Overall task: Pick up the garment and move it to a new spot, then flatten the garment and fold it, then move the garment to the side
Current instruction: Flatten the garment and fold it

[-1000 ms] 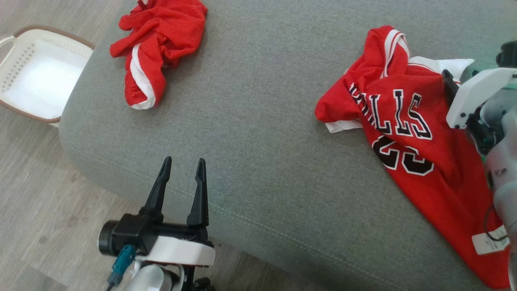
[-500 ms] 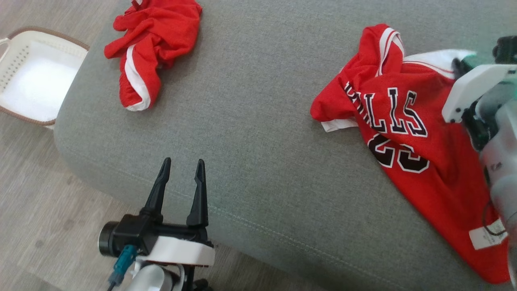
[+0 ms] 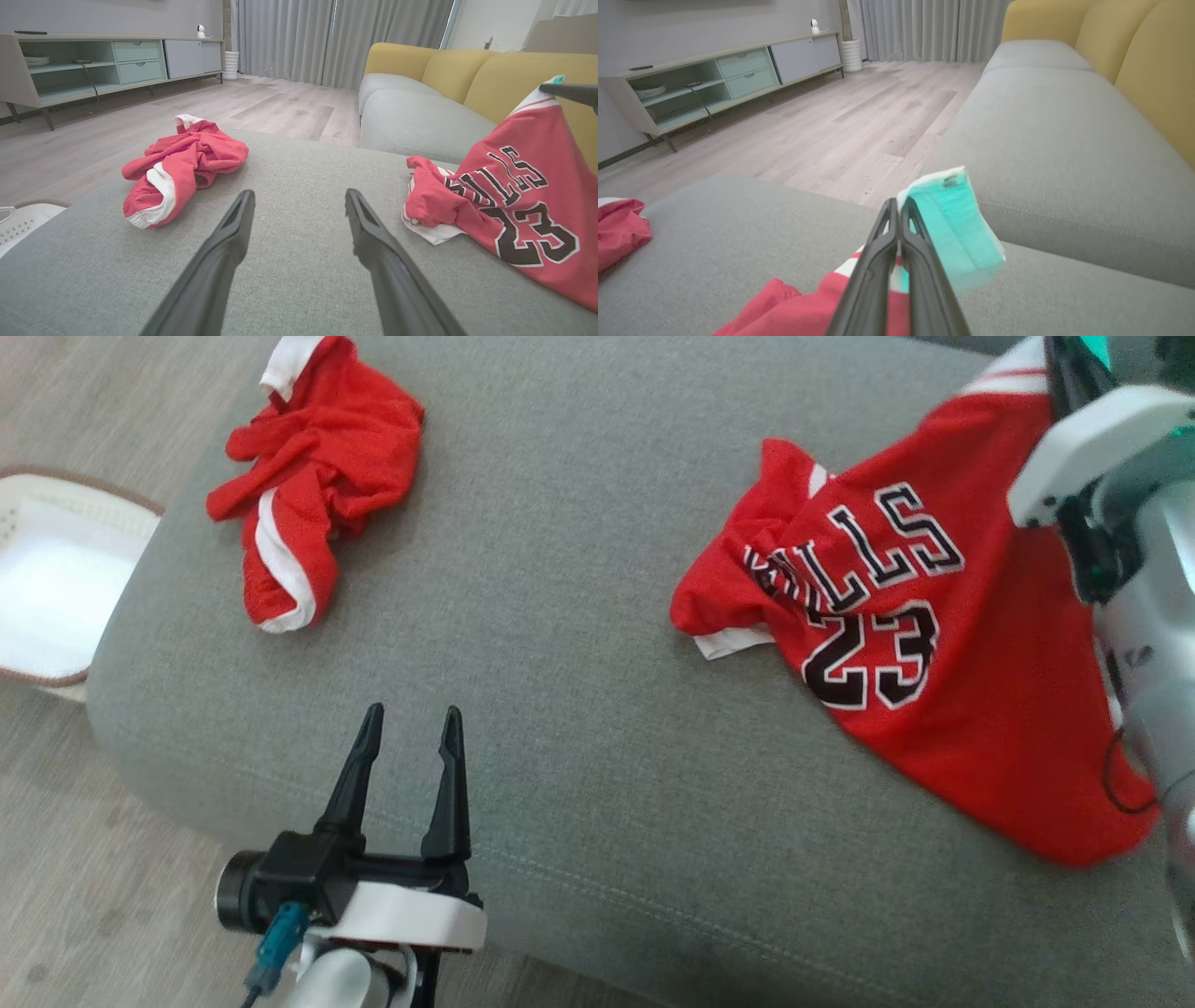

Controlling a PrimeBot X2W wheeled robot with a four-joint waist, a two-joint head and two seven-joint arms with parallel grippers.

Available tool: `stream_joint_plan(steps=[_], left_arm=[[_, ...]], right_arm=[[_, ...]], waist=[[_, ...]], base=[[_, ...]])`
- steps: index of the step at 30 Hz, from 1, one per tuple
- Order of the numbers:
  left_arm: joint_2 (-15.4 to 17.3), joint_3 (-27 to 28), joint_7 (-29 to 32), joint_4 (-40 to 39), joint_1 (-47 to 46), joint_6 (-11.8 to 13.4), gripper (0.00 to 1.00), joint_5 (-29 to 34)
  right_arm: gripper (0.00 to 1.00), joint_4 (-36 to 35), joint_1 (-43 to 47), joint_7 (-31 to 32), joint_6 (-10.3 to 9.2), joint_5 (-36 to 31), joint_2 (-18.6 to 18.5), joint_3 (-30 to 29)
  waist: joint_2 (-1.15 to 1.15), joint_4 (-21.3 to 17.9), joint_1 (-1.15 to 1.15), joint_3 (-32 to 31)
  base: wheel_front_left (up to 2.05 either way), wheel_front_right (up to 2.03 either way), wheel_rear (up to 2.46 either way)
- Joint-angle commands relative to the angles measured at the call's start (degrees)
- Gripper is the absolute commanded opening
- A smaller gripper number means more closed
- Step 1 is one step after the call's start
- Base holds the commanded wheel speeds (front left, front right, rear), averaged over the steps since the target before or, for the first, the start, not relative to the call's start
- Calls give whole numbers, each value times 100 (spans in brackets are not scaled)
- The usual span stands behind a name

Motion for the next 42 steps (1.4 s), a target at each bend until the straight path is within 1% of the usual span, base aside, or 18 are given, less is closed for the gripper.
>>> stream_joint_plan(steps=[1, 6, 7, 8, 13, 14, 15, 20, 28, 32, 33, 34, 36, 39, 42], left_arm=[[122, 202, 20, -203, -156, 53, 100, -11], [173, 190, 87, -276, -154, 82, 100, -3], [173, 190, 87, -276, -154, 82, 100, -3], [184, 189, 97, -289, -148, 87, 100, -4], [234, 193, 129, -357, -112, 109, 100, -18], [250, 192, 135, -384, -102, 112, 100, -24], [255, 189, 139, -399, -99, 114, 100, -27], [261, 170, 142, -460, -96, 125, 100, -36], [233, 160, 83, -426, -104, 120, 100, -80], [216, 165, 62, -392, -122, 136, 100, -96], [214, 167, 60, -387, -123, 147, 100, -96], [213, 171, 58, -383, -123, 159, 100, -97], [219, 182, 53, -374, -116, 174, 100, -106], [235, 198, 43, -364, -107, 185, 100, -120], [252, 199, 41, -355, -100, 192, 100, -126]], right_arm=[[0, -333, -264, -121, 41, 99, 148, 209], [0, -865, -140, -198, 41, 381, 323, 865], [0, -865, -140, -198, 41, 381, 323, 865], [0, -993, -68, -199, 41, 463, 372, 1027], [0, -1644, 405, -154, 41, 827, 616, 1964], [0, -1825, 610, -142, 41, 934, 714, 2331], [0, -1881, 707, -136, 41, 970, 759, 2507], [0, -1840, 1049, -134, 41, 1004, 952, 3274], [0, -1469, 1369, -184, 41, 653, 1199, 4665], [0, -1323, 1494, -244, 41, 666, 1252, 5137], [3, -1290, 1516, -273, 41, 676, 1259, 5221], [32, -1258, 1546, -286, 41, 702, 1266, 5298], [100, -1216, 1608, -339, 41, 781, 1277, 5379], [100, -1257, 1694, -474, 41, 924, 1286, 5452], [100, -1476, 1749, -645, 41, 1108, 1288, 5447]], waist=[[0, -103, 0, -140], [0, -180, 0, -298], [0, -180, 0, -298], [0, -187, 0, -323], [0, -194, 0, -406], [0, -178, 0, -421], [0, -165, 0, -424], [0, -76, 0, -399], [0, 24, 0, -339], [0, 38, 0, -338], [0, 32, 0, -339], [0, 22, 0, -342], [0, -6, 0, -351], [0, -71, 0, -371], [0, -157, 0, -403]], base=[[0, 0, 0], [0, 0, 0], [0, 0, 0], [0, 0, 0], [0, 0, 0], [0, 0, 0], [0, 0, 0], [0, 0, 0], [0, 0, 0], [0, 0, 0], [0, 0, 0], [0, 0, 0], [0, 0, 0], [0, 0, 0], [0, 0, 0]])
